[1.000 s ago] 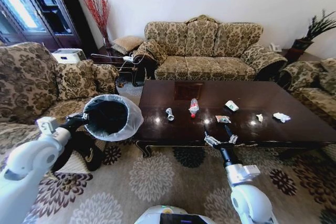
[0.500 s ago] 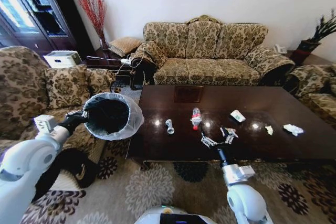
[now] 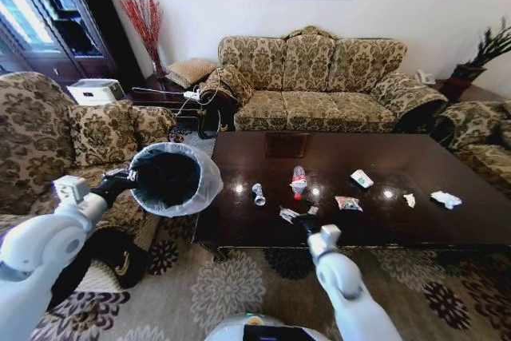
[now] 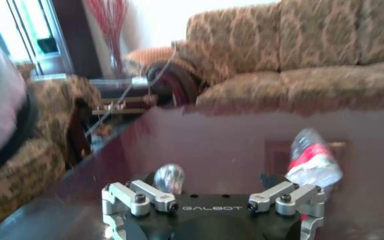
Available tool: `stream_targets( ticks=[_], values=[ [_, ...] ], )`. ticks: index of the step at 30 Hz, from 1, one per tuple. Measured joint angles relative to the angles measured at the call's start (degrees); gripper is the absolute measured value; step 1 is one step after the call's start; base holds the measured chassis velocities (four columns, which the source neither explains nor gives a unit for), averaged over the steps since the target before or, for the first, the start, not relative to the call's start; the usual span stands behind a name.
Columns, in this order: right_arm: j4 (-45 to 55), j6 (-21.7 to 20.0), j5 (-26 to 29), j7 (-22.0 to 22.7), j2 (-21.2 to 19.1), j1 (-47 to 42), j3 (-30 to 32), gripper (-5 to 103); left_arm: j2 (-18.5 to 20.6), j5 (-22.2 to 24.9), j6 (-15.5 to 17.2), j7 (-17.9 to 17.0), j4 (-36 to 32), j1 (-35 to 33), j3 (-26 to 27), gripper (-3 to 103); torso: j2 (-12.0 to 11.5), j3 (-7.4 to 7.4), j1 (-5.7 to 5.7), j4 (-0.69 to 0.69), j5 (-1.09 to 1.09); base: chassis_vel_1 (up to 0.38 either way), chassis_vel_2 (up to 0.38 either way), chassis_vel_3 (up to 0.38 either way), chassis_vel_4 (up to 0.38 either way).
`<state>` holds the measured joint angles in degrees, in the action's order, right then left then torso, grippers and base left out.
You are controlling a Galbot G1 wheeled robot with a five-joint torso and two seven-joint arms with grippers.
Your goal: Move to the front of the table and place the trash on the table into the trash bin.
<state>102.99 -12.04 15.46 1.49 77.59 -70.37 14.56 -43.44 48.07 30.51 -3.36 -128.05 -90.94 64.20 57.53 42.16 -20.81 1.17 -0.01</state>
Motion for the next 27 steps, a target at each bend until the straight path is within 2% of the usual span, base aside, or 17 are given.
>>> stream_targets(
  ticks=[6, 16, 17, 19, 21, 22, 24, 25, 27],
  values=[
    [-10.5, 2.8, -4.3, 0.8, 3.7, 6.7, -3.9, 100, 0.8, 0.2, 0.1, 0.3, 0.4, -1.2, 1.2, 1, 0.0, -0.01, 0.04, 0.00, 0.00, 0.000, 0.000, 0.000, 0.000],
    [-22.4, 4.4, -7.3, 1.9, 8.6, 13.0, -6.7, 101, 0.4, 0.2, -0.1, 0.7, 1.1, -1.0, -0.4, 1, 0.0, -0.01, 0.03, 0.00, 0.01, 0.000, 0.000, 0.000, 0.000],
    [-23.2, 4.4, -7.3, 2.0, 8.9, 13.2, -6.9, 97, 0.3, 0.2, -0.1, 0.7, 1.1, -0.9, -0.5, 1, 0.0, -0.01, 0.03, 0.00, 0.01, 0.000, 0.000, 0.000, 0.000],
    [-23.8, 4.5, -7.3, 1.9, 9.0, 13.4, -7.1, 97, 0.3, 0.2, -0.2, 0.7, 1.1, -0.8, -0.7, 1, 0.0, -0.02, 0.04, 0.00, 0.01, 0.000, 0.000, 0.000, 0.000],
    [-24.7, 5.0, -7.5, 1.5, 9.2, 13.7, -7.5, 87, 0.3, 0.2, -0.3, 0.7, 1.3, -0.3, -1.0, 1, 0.0, -0.02, 0.05, 0.00, 0.01, 0.000, 0.000, 0.000, 0.000],
    [-24.7, 5.0, -7.5, 1.5, 9.2, 13.7, -7.5, 87, 0.3, 0.2, -0.3, 0.7, 1.3, -0.3, -1.0, 1, 0.0, -0.02, 0.05, 0.00, 0.01, 0.000, 0.000, 0.000, 0.000],
    [-25.5, 6.2, -7.7, 1.0, 9.7, 13.8, -7.4, 76, 0.2, 0.2, -1.0, 0.7, 1.6, 0.0, -1.4, 1, 0.0, -0.02, 0.05, 0.00, 0.01, 0.000, 0.000, 0.000, 0.000],
    [-25.5, 6.2, -7.7, 1.0, 9.7, 13.8, -7.4, 76, 0.2, 0.2, -1.0, 0.7, 1.6, 0.0, -1.4, 1, 0.0, -0.02, 0.05, 0.00, 0.01, 0.000, 0.000, 0.000, 0.000],
    [-25.6, 6.6, -7.8, 0.7, 9.7, 13.7, -7.4, 65, 0.1, 0.1, -1.1, 0.7, 1.8, 0.1, -1.7, 1, 0.0, -0.02, 0.05, 0.00, 0.01, 0.000, 0.000, 0.000, 0.000]
  ],
)
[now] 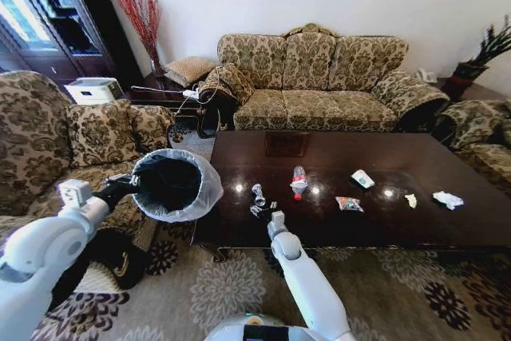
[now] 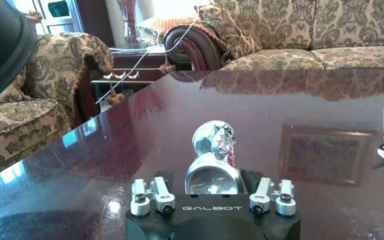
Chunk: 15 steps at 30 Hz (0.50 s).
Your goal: Move to the front of the table and place the trash on the table into the trash bin.
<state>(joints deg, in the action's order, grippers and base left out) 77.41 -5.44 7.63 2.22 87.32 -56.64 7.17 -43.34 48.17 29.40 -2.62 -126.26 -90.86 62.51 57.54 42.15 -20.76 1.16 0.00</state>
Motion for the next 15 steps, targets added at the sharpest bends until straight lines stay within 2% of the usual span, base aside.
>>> stream_targets(
  ticks=[2, 4, 7, 12, 15],
  values=[
    [-0.1, 0.1, -0.1, -0.1, -0.1, -0.1, -0.1, 54, -0.1, 0.0, 0.0, 0.0, 0.1, 0.2, -0.2, 1, 0.0, 0.00, 0.00, 0.00, 0.00, 0.000, 0.000, 0.000, 0.000],
    [-0.1, 0.1, -0.2, -0.1, -0.1, -0.1, -0.1, 54, -0.1, 0.0, 0.0, 0.0, 0.1, 0.3, -0.3, 1, 0.0, 0.00, 0.00, 0.00, 0.00, 0.000, 0.000, 0.000, 0.000],
    [-0.1, 0.1, -0.3, -0.1, 0.0, -0.3, 0.2, 42, 0.0, 0.0, -0.1, 0.0, 0.3, 0.5, -0.3, 1, 0.0, 0.00, 0.00, 0.00, 0.00, 0.000, 0.000, 0.000, 0.000],
    [1.0, 0.1, -0.2, 0.0, -0.5, -0.9, 0.2, 42, 0.5, 0.1, -0.1, 0.0, 0.3, 0.5, -0.3, 1, 0.0, 0.00, 0.00, 0.01, 0.00, 0.000, 0.000, 0.000, 0.000],
    [8.2, 1.6, 1.4, -0.4, -2.5, -3.0, 1.4, 42, 3.5, 1.1, 0.2, -0.1, 1.4, 0.0, -0.3, 1, 0.0, 0.00, 0.00, 0.01, 0.00, 0.000, 0.000, 0.000, 0.000]
  ],
)
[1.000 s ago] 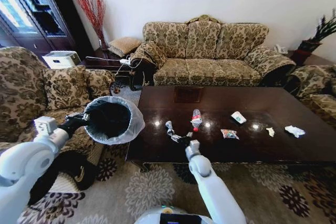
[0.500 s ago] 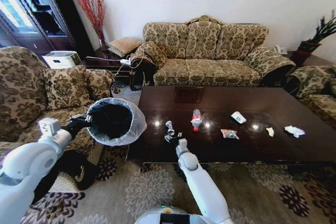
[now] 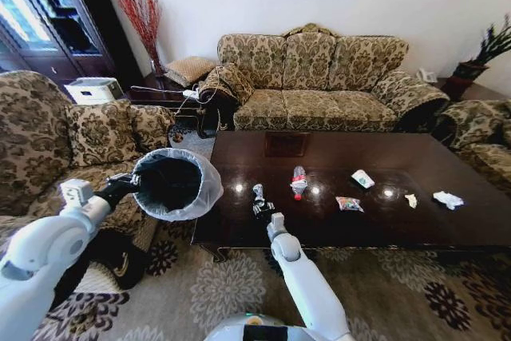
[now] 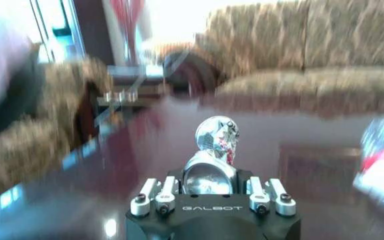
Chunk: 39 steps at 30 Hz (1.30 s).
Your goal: Move to the front of the table and place the trash on the table into the trash bin.
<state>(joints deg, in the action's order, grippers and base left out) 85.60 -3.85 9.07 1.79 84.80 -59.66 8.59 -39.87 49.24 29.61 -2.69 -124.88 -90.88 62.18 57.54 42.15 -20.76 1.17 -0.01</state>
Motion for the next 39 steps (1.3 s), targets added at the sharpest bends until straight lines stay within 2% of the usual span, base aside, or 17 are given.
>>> stream_targets(
  ticks=[1, 2, 6, 7, 9, 11, 12, 14, 16, 18, 21, 22, 24, 27, 35, 37, 39],
  values=[
    [4.5, 0.2, 2.2, -1.1, -1.6, -1.4, 0.6, 42, 2.4, 1.3, 0.7, -0.1, 0.9, -0.2, 0.0, 1, 0.0, 0.00, 0.00, 0.01, 0.01, 0.000, 0.000, 0.000, 0.000],
    [4.5, 0.2, 2.2, -1.1, -1.6, -1.4, 0.6, 42, 2.4, 1.3, 0.7, -0.1, 0.9, -0.2, 0.0, 1, 0.0, 0.00, 0.00, 0.01, 0.01, 0.000, 0.000, 0.000, 0.000],
    [23.1, 0.3, 12.5, -6.7, -8.9, -7.1, 5.9, 42, 12.2, 8.8, 2.7, -0.5, 4.7, -0.5, 0.2, 1, 0.0, 0.00, 0.00, -0.02, 0.02, 0.000, 0.000, 0.000, 0.000],
    [23.1, 0.3, 12.5, -6.7, -8.9, -7.1, 5.9, 42, 12.2, 8.8, 2.7, -0.5, 4.7, -0.5, 0.2, 1, 0.0, 0.00, 0.00, -0.02, 0.02, 0.000, 0.000, 0.000, 0.000],
    [33.4, 0.4, 19.9, -10.9, -14.3, -10.4, 9.7, 42, 18.5, 15.2, 4.1, -0.6, 6.6, 0.0, 0.0, 1, 0.0, 0.00, 0.00, -0.02, -0.02, 0.000, 0.000, 0.000, 0.000],
    [35.4, 0.4, 21.5, -11.7, -15.5, -10.9, 10.3, 42, 19.8, 16.5, 4.4, -0.6, 6.9, 0.3, -0.3, 1, 0.0, 0.00, 0.00, -0.02, -0.01, 0.000, 0.000, 0.000, 0.000],
    [40.0, 0.4, 25.0, -13.6, -18.0, -12.0, 11.4, 42, 22.9, 18.8, 4.8, -0.6, 7.4, 1.4, -1.4, 1, 0.0, 0.00, 0.00, -0.03, -0.02, 0.000, 0.000, 0.000, 0.000],
    [45.2, 0.2, 29.0, -16.0, -20.4, -12.5, 11.8, 42, 26.8, 21.2, 5.1, -0.8, 7.7, 2.1, -2.5, 1, 0.0, 0.00, 0.00, -0.03, -0.01, 0.000, 0.000, 0.000, 0.000],
    [46.7, 0.1, 30.2, -16.7, -20.9, -12.6, 11.5, 42, 28.1, 22.1, 5.2, -0.9, 7.6, 2.1, -2.9, 1, 0.0, 0.00, 0.00, -0.03, -0.01, 0.000, 0.000, 0.000, 0.000],
    [49.9, -0.1, 32.4, -18.3, -21.8, -12.5, 8.2, 42, 31.1, 24.4, 5.6, -1.5, 5.8, 1.9, -3.9, 1, 0.0, 0.00, 0.00, -0.02, 0.00, 0.000, 0.000, 0.000, 0.000],
    [50.3, -0.5, 32.3, -19.4, -21.9, -12.4, 5.5, 42, 31.8, 24.7, 5.7, -2.0, 4.2, 1.7, -4.1, 1, 0.0, 0.00, 0.00, -0.02, 0.00, 0.000, 0.000, 0.000, 0.000],
    [50.1, -0.6, 31.1, -19.9, -21.7, -11.8, 2.8, 42, 32.0, 24.9, 6.1, -2.6, 1.6, 1.2, -4.2, 1, 0.0, 0.00, 0.00, -0.01, 0.00, 0.000, 0.000, 0.000, 0.000],
    [50.1, -0.7, 30.8, -20.0, -21.7, -11.7, 2.3, 42, 32.0, 24.9, 6.1, -2.7, 1.3, 1.2, -4.2, 1, 0.0, -0.01, 0.00, -0.01, 0.01, 0.000, 0.000, 0.000, 0.000],
    [48.4, -2.0, 27.8, -20.0, -20.6, -10.3, -3.3, 42, 31.8, 25.4, 7.0, -3.4, -4.2, 0.5, -4.3, 1, 0.0, 0.00, 0.00, -0.01, 0.00, 0.000, 0.000, 0.000, 0.000],
    [46.2, -3.0, 23.3, -19.9, -19.9, -9.5, -9.1, 41, 31.3, 25.4, 7.2, -4.1, -6.7, 0.1, -5.1, 1, 0.0, -0.01, 0.00, -0.01, 0.01, 0.000, 0.000, 0.000, 0.000],
    [46.2, -3.1, 22.7, -19.9, -19.7, -9.6, -9.5, 46, 31.2, 25.3, 7.2, -4.1, -6.6, 0.1, -5.1, 1, 0.0, -0.01, 0.00, -0.01, 0.01, 0.000, 0.000, 0.000, 0.000],
    [46.3, -3.1, 22.2, -19.9, -19.7, -9.8, -9.7, 57, 31.0, 25.2, 7.2, -4.2, -6.4, 0.1, -5.1, 1, 0.0, -0.01, 0.00, -0.01, 0.01, 0.000, 0.000, 0.000, 0.000]
  ],
)
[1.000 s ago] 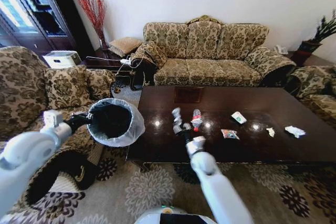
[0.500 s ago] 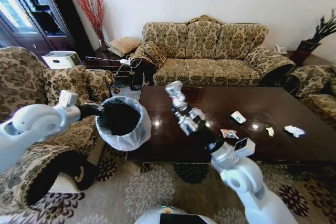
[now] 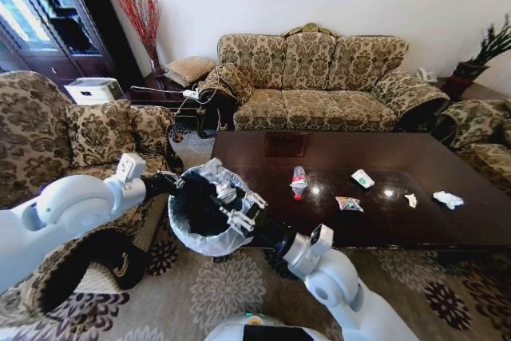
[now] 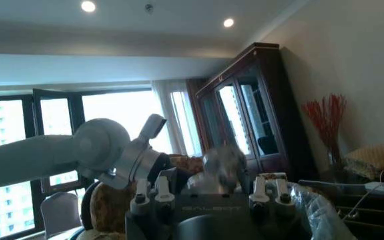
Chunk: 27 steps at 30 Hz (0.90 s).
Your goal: Move to the front of the table and place the trash on the table into the trash bin.
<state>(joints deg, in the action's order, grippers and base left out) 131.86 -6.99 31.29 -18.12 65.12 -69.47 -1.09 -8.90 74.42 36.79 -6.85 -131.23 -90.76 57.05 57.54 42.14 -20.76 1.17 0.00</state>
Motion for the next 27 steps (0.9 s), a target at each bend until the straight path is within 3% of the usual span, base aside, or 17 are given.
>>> stream_targets(
  ticks=[9, 10, 13, 14, 16, 18, 20, 27],
  values=[
    [1.9, 1.4, -0.9, 1.4, 0.2, -1.7, 1.7, 94, -1.4, -0.8, 0.0, 0.3, 1.2, -0.2, -0.2, 1, 0.0, 0.00, 0.00, 0.00, -0.01, 0.000, 0.000, 0.000, 0.000],
    [1.9, 1.4, -0.9, 1.4, 0.2, -1.7, 1.7, 94, -1.4, -0.8, 0.0, 0.3, 1.2, -0.2, -0.2, 1, 0.0, 0.00, 0.00, 0.00, -0.01, 0.000, 0.000, 0.000, 0.000],
    [4.7, 2.6, -5.7, 8.8, 0.1, -4.2, 5.4, 100, -2.0, -1.3, 0.0, 0.4, 3.5, -0.3, -0.2, 1, 0.0, 0.00, 0.00, 0.01, 0.00, 0.000, 0.000, 0.000, 0.000],
    [4.7, 2.6, -5.7, 8.8, 0.1, -4.2, 5.4, 100, -2.0, -1.3, 0.0, 0.4, 3.5, -0.3, -0.2, 1, 0.0, 0.00, 0.00, 0.01, 0.00, 0.000, 0.000, 0.000, 0.000],
    [6.1, 2.2, -9.8, 16.7, -0.8, -8.8, 10.4, 100, -3.2, -2.2, -0.1, 0.6, 5.7, -0.2, 0.1, 1, 0.0, 0.00, 0.00, -0.01, 0.01, 0.000, 0.000, 0.000, 0.000],
    [6.1, 1.7, -10.3, 18.7, -0.9, -9.9, 11.5, 100, -3.8, -2.7, -0.2, 0.5, 6.3, -0.3, 0.3, 1, 0.0, 0.00, 0.00, -0.02, 0.01, 0.000, 0.000, 0.000, 0.000],
    [3.0, 1.8, -11.2, 24.5, -0.1, -12.7, 15.1, 100, -5.8, -3.7, -0.4, 0.5, 7.6, -0.3, 0.7, 1, 0.0, 0.00, 0.01, -0.01, -0.01, 0.000, 0.000, 0.000, 0.000],
    [-4.1, 2.4, -10.1, 30.4, 3.4, -13.4, 17.6, 100, -8.4, -6.3, -1.3, 1.4, 8.8, -0.3, 0.9, 1, 0.0, 0.00, 0.00, 0.00, 0.00, 0.000, 0.000, 0.000, 0.000]
  ],
)
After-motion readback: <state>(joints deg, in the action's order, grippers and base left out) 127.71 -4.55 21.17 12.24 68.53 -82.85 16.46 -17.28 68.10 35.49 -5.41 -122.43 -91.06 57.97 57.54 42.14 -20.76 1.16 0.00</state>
